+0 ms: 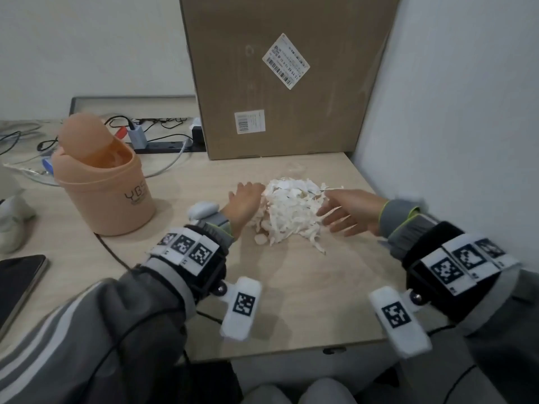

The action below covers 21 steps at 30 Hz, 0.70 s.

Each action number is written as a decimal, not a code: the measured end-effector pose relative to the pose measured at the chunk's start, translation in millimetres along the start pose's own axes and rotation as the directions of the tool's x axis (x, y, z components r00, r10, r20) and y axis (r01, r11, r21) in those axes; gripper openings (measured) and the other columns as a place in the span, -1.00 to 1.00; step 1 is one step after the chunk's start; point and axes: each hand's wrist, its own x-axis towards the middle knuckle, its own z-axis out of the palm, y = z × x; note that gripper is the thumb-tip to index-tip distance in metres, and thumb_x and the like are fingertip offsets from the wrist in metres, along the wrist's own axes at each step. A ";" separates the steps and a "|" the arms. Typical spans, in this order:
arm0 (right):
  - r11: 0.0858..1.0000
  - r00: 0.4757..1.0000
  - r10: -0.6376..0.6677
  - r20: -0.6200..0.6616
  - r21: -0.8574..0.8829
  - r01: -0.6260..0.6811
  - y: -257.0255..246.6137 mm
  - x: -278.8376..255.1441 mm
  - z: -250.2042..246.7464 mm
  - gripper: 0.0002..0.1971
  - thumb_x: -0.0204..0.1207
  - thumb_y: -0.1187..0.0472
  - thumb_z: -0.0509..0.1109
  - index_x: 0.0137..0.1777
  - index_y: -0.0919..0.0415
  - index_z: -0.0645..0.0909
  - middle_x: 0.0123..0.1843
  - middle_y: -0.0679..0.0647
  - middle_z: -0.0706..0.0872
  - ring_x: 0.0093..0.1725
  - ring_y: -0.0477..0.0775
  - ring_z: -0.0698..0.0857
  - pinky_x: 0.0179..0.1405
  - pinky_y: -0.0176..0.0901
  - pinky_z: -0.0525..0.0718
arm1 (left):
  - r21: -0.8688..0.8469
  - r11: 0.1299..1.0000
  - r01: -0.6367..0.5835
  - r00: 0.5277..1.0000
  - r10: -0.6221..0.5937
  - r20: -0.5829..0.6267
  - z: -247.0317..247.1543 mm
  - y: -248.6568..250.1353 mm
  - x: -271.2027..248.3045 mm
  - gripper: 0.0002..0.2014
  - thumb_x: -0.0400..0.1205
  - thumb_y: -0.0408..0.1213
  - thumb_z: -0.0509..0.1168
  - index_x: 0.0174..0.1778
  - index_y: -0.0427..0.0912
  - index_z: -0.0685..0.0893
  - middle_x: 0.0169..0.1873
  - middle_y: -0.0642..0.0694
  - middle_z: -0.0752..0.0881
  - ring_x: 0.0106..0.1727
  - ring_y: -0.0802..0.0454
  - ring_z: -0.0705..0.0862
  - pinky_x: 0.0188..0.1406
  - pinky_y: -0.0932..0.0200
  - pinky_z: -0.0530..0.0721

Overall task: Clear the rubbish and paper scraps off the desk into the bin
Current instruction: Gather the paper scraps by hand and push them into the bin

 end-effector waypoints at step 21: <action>0.932 0.981 -0.071 0.182 -0.338 0.130 -19.2 154.8 -45.0 -0.42 0.69 -0.08 0.10 0.64 0.13 0.16 0.67 -0.06 0.17 0.65 -0.01 0.16 0.61 -0.13 0.07 | 0.551 0.831 -0.077 0.921 -0.152 0.358 23.4 38.6 171.1 -0.51 0.78 0.13 0.10 0.32 -0.17 0.69 0.37 -0.15 0.69 0.37 -0.19 0.65 0.53 -0.12 0.51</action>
